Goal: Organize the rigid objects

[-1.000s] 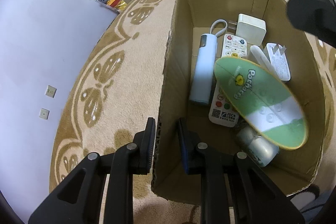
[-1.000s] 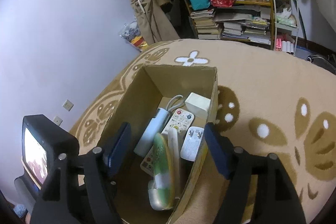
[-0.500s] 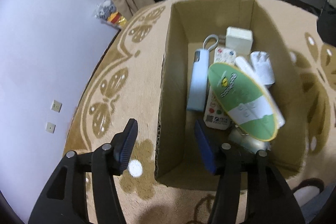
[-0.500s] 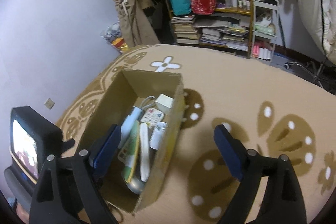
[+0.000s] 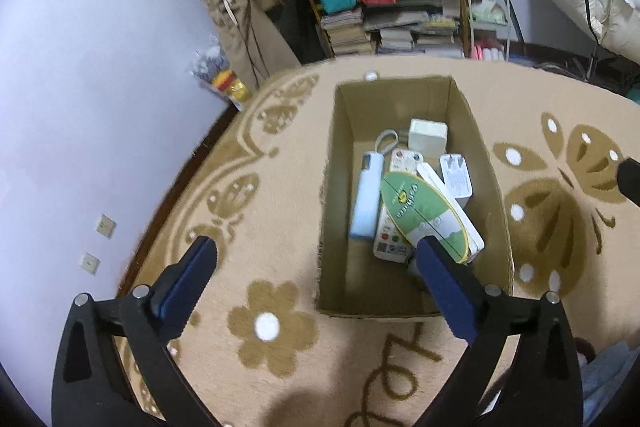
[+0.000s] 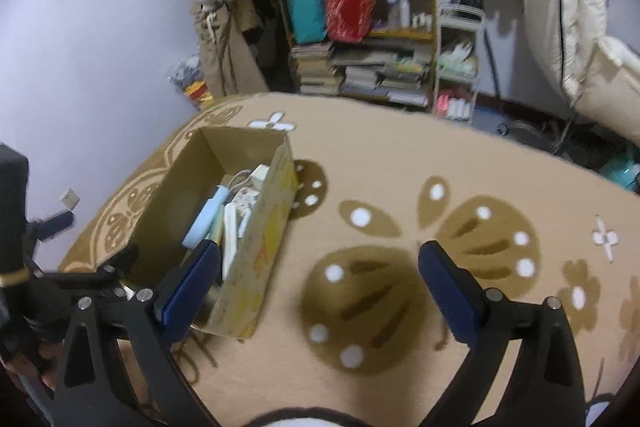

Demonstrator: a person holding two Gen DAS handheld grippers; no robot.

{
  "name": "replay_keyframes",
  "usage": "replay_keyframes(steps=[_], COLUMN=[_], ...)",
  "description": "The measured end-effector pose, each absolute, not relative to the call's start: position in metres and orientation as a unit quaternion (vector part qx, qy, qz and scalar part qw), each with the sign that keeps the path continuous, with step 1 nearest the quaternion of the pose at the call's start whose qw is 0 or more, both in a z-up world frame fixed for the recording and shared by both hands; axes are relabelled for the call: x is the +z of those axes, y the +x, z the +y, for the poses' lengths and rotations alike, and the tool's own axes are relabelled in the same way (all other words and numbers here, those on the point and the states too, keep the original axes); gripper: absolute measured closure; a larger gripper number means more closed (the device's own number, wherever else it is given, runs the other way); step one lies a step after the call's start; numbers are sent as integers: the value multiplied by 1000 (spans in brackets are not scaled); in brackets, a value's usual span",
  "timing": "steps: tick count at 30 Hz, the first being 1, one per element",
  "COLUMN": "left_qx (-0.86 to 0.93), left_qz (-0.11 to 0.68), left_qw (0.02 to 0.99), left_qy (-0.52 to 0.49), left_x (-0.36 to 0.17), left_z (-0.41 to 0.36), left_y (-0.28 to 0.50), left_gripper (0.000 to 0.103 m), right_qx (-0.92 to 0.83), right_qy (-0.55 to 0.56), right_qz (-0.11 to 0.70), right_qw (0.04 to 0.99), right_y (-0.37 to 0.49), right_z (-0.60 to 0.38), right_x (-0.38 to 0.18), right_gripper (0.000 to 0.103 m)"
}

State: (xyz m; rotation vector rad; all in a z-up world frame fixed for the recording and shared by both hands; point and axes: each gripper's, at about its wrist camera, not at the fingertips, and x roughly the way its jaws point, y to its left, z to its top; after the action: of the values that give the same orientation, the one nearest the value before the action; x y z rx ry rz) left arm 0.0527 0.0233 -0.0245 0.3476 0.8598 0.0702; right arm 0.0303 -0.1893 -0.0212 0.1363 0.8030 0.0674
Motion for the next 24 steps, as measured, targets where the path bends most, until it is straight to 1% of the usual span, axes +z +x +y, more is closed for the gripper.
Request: replay_keyframes(steps=[7, 14, 19, 22, 24], left_qx=[-11, -7, -8, -7, -12], left_qz=[382, 342, 325, 308, 302], left_qw=[915, 932, 939, 946, 947], left_qy=[133, 122, 111, 103, 108], left_x=[1, 15, 21, 25, 24], left_z=[24, 19, 19, 18, 15], left_y=[24, -6, -17, -26, -31], left_gripper=[3, 3, 3, 3, 3], right_qx=[22, 9, -2, -11, -8], right_qy=[69, 73, 78, 57, 64], right_qz=[367, 341, 292, 274, 271], right_qw=[927, 937, 953, 960, 960], right_y=[-6, -37, -61, -68, -70], right_z=[-203, -215, -222, -219, -220], right_x=[-9, -8, -6, -6, -6], right_gripper=[0, 0, 0, 0, 0])
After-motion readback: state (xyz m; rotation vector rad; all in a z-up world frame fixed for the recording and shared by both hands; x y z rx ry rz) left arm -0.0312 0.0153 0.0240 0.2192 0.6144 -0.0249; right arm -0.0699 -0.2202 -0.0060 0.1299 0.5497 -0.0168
